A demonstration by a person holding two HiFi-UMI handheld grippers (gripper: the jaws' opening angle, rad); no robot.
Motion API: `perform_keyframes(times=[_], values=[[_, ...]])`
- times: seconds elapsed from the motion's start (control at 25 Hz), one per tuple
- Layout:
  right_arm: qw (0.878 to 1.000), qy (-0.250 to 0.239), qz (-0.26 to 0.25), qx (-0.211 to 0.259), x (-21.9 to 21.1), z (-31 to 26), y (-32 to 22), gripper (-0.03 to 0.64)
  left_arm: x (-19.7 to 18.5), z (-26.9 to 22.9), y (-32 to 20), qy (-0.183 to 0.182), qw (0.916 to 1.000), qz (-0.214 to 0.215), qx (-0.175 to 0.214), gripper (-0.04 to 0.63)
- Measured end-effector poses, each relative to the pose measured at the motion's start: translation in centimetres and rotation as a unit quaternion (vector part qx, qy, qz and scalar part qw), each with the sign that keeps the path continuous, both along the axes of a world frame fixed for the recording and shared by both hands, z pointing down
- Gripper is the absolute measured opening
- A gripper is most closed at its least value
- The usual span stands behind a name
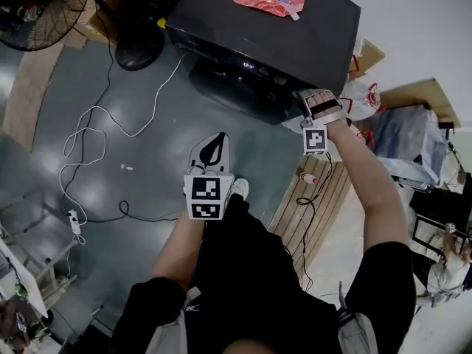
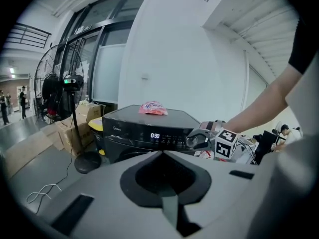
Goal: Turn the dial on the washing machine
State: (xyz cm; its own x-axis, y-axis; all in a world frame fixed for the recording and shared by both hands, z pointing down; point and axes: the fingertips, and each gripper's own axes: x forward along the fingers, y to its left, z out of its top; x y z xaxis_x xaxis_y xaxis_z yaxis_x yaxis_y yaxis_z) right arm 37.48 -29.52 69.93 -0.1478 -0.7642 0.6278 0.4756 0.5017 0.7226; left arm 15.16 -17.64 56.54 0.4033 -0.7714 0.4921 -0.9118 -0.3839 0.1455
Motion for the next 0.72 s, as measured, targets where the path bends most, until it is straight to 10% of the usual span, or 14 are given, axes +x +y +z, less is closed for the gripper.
perform_keyframes(times=[0.36,0.72], values=[[0.999,-0.042,0.017,-0.017,-1.0,0.0,0.8,0.268,-1.4,0.1,0.4,-0.007,0.9998,-0.016,-0.001,0.009],[0.989,-0.103,0.072,0.073,-0.1,-0.9,-0.7,0.222,-1.6,0.1,0.6,-0.018,0.9997,-0.017,-0.005,0.009]])
